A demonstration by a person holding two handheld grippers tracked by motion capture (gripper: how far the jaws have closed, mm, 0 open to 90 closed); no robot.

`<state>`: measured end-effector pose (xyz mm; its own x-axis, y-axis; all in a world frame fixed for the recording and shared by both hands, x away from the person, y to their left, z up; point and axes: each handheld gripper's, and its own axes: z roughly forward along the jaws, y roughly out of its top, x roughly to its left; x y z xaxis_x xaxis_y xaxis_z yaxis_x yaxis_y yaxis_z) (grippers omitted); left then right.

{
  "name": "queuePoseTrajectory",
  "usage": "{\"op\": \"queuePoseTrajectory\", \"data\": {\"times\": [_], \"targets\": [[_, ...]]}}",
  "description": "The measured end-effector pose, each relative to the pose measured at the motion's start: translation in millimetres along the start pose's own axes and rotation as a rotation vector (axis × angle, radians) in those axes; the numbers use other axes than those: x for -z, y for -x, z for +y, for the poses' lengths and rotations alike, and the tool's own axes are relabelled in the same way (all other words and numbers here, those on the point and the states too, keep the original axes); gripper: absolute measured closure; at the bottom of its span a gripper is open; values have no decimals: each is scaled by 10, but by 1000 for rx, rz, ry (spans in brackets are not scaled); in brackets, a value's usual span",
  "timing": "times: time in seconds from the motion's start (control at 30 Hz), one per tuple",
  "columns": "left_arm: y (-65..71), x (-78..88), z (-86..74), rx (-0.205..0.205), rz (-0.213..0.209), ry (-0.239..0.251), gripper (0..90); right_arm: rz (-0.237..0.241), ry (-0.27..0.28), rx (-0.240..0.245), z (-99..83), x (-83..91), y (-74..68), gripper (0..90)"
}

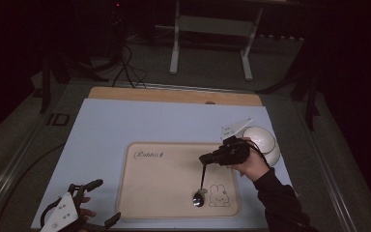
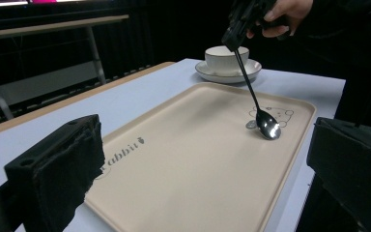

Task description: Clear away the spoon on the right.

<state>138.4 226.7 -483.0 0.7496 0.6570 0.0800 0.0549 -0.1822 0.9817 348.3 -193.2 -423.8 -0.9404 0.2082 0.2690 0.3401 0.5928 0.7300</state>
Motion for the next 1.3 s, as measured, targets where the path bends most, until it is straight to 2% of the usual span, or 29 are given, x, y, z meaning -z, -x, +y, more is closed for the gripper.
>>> {"op": "queuePoseTrajectory", "data": {"times": [0.13, 0.4, 0.6, 0.73, 1.07, 1.3], "targets": [[0, -6, -3, -5, -5, -7, 0, -19, -2, -2, -5, -29, 43, 861], [11, -18, -3, -13, -18, -13, 0, -24, 3, -13, -7, -135, 114, 844], [18, -20, 0, -16, -22, -12, 0, -36, -20, 15, 20, -221, 133, 823], [19, -18, 1, -15, -25, -11, 0, -52, -32, 6, 8, -272, 179, 808], [17, -16, 1, -11, -29, -11, 0, -73, -22, -7, -66, -364, 278, 786], [18, -12, 1, -12, -33, -11, 0, -81, -15, -39, -115, -431, 367, 772]]}}
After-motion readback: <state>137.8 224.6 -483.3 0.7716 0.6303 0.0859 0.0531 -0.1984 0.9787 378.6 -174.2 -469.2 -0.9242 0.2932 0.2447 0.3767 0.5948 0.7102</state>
